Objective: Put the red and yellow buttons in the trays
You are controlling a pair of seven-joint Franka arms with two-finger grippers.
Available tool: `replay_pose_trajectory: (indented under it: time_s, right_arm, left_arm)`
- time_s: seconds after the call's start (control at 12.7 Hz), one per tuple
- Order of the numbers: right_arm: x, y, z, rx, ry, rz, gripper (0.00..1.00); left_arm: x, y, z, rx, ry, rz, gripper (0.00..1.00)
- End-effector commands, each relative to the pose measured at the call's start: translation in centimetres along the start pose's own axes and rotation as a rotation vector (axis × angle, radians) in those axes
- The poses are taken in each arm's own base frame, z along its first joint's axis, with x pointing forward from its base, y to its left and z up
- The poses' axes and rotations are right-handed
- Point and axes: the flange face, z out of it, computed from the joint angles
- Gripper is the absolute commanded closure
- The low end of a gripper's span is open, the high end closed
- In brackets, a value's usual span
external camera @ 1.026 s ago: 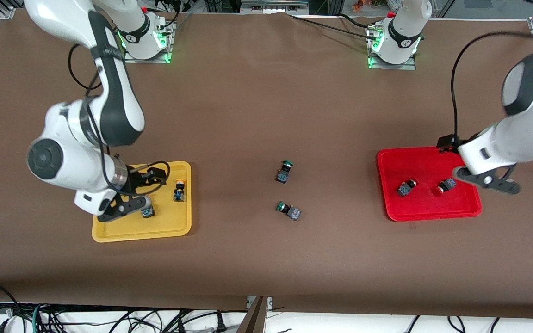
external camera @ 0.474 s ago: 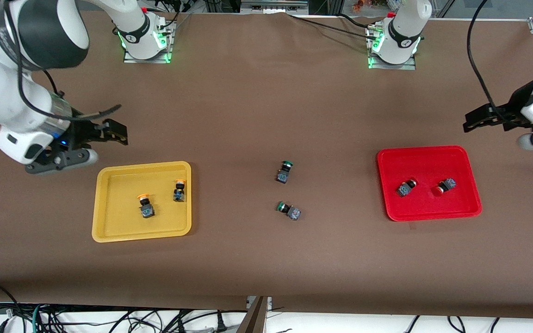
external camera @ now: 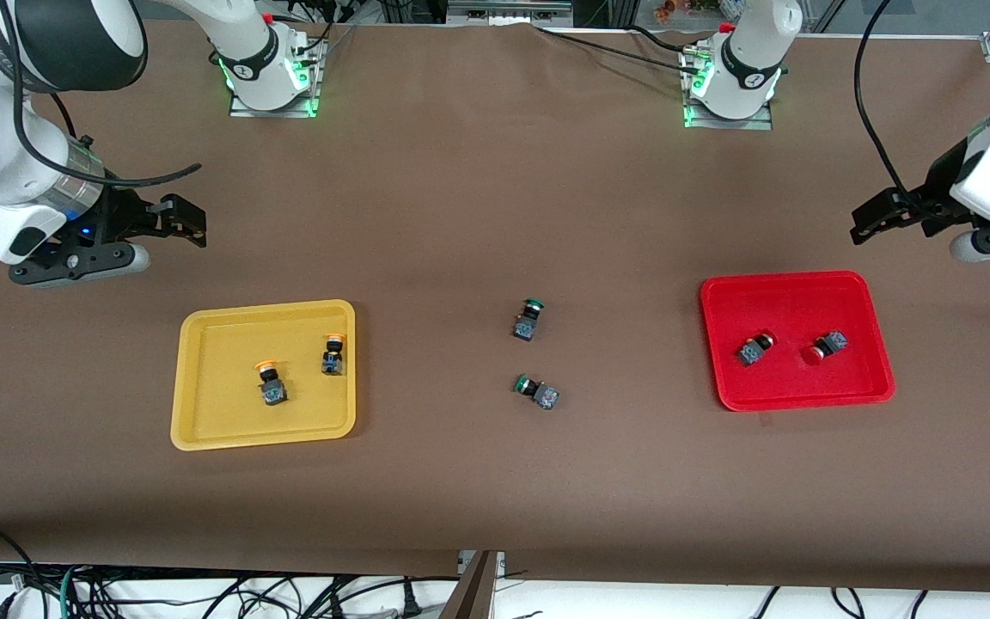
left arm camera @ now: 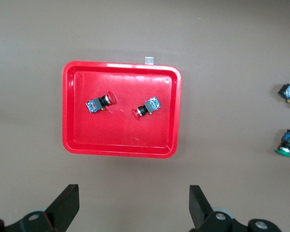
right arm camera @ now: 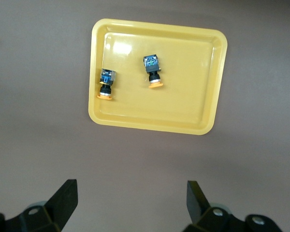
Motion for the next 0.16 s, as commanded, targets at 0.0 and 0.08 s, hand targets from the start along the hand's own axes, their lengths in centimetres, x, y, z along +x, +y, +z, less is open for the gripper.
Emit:
replay_pose_trajectory:
  time_s: [0.0, 0.08]
  right_arm:
    - [-0.18, -0.49, -0.56, -0.021, 0.014, 0.0, 0.0]
    - [-0.19, 0.04, -0.58, -0.003, 0.015, 0.0, 0.0]
  left_arm:
    - [-1.16, 0.51, -0.35, 0.022, 0.019, 0.085, 0.0]
    - [-1.16, 0.43, -0.34, 0.022, 0.017, 0.083, 0.0]
